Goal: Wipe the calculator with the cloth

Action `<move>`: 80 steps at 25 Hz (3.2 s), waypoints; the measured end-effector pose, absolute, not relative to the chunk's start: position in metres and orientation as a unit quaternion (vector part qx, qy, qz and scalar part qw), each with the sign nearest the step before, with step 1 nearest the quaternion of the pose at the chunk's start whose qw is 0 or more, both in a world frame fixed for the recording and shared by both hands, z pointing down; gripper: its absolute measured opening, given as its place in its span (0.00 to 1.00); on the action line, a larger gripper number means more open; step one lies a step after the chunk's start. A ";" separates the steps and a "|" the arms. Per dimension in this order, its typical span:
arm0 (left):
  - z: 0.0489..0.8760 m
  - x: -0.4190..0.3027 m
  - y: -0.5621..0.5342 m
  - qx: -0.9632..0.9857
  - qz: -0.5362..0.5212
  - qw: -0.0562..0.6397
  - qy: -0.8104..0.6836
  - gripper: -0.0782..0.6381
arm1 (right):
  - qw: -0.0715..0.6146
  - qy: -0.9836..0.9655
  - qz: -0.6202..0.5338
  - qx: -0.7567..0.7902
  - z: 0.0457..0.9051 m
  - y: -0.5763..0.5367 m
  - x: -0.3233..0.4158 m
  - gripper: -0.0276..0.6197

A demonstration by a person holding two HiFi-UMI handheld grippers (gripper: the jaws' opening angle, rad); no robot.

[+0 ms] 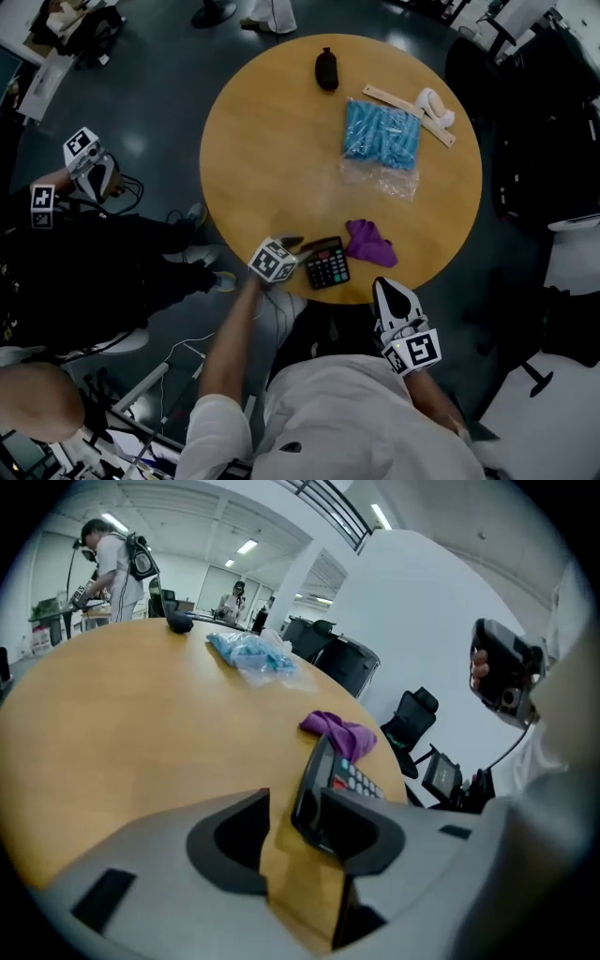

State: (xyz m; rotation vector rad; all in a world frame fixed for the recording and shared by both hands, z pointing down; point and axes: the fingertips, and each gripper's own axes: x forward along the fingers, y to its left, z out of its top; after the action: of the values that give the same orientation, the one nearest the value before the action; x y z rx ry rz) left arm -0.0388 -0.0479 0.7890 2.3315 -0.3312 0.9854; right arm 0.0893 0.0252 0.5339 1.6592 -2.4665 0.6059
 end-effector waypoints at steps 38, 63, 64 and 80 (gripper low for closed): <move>0.647 -0.087 -0.040 0.808 0.094 0.360 -0.456 0.17 | 0.432 -0.805 0.238 0.329 0.760 -0.014 0.118 0.32; 0.603 -0.093 -0.042 0.784 0.063 0.367 -0.497 0.17 | 0.260 -0.846 0.204 0.418 0.607 -0.069 0.104 0.17; 0.598 -0.090 -0.043 0.784 0.061 0.365 -0.499 0.17 | 0.236 -0.855 0.200 0.416 0.583 -0.070 0.093 0.17; 0.526 -0.039 -0.041 0.821 -0.013 0.314 -0.476 0.17 | 0.173 -0.889 0.157 0.395 0.510 -0.047 -0.008 0.17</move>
State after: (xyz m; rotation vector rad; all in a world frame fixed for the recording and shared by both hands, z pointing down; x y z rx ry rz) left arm -0.0389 -0.0414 0.5255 2.1653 -1.2549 -0.0335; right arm -0.0078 -0.0467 0.5099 1.1197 -2.5214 0.4467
